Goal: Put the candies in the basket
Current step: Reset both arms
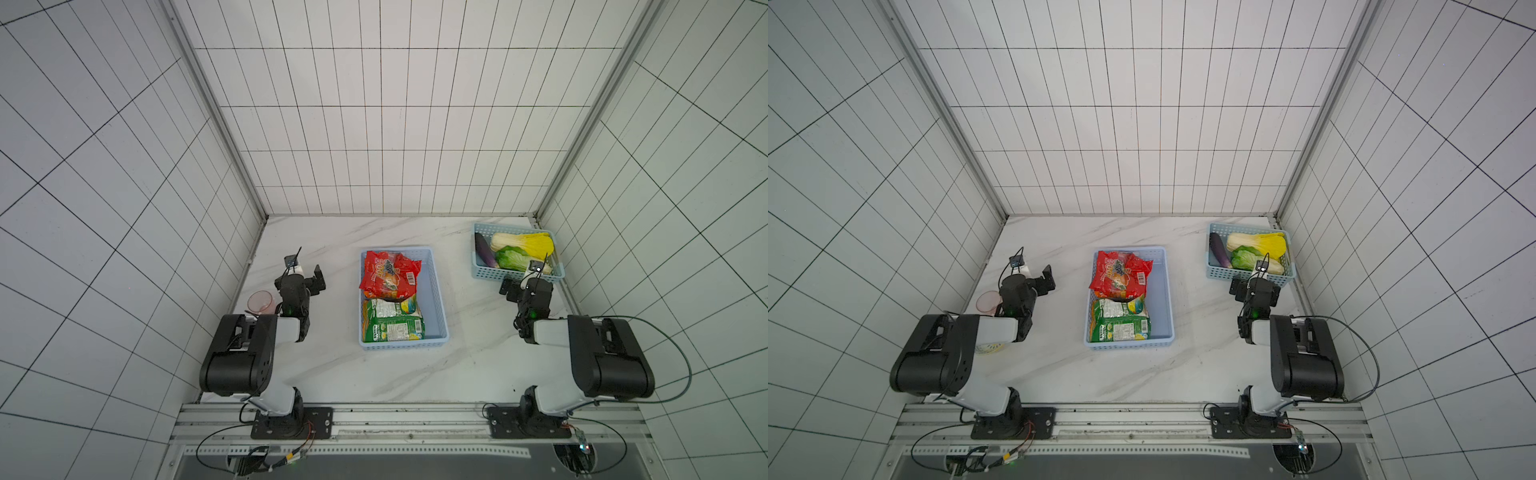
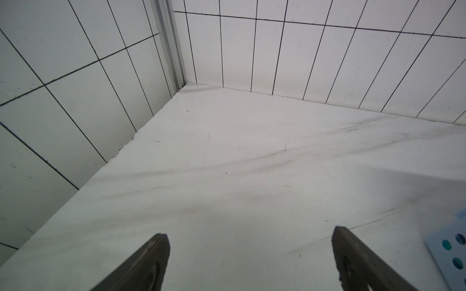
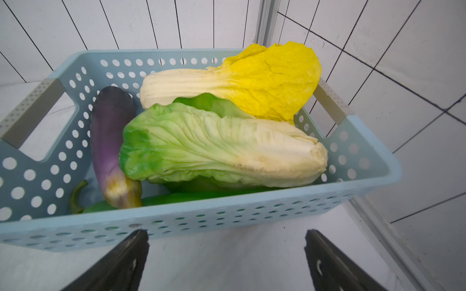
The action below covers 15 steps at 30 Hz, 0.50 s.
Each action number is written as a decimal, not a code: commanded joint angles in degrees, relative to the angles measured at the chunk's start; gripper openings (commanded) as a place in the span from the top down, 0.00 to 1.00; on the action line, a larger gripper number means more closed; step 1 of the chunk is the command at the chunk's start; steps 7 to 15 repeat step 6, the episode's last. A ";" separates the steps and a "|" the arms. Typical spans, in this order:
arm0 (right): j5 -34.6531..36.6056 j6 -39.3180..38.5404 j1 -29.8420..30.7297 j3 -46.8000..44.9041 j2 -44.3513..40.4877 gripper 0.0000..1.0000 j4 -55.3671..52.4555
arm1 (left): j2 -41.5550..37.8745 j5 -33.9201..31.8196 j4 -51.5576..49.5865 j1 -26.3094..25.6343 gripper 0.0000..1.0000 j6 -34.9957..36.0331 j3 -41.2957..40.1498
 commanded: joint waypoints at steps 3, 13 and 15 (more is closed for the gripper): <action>-0.57 0.90 -0.43 1.03 -0.09 0.01 -0.59 | 0.16 -0.62 0.92 -0.08 0.02 -0.52 0.91; -1.05 0.75 -0.43 0.94 -0.18 0.01 -0.59 | 0.07 -0.61 0.97 -0.09 0.02 -0.45 0.84; -1.05 0.75 -0.43 0.94 -0.18 0.01 -0.59 | 0.07 -0.61 0.97 -0.09 0.02 -0.45 0.84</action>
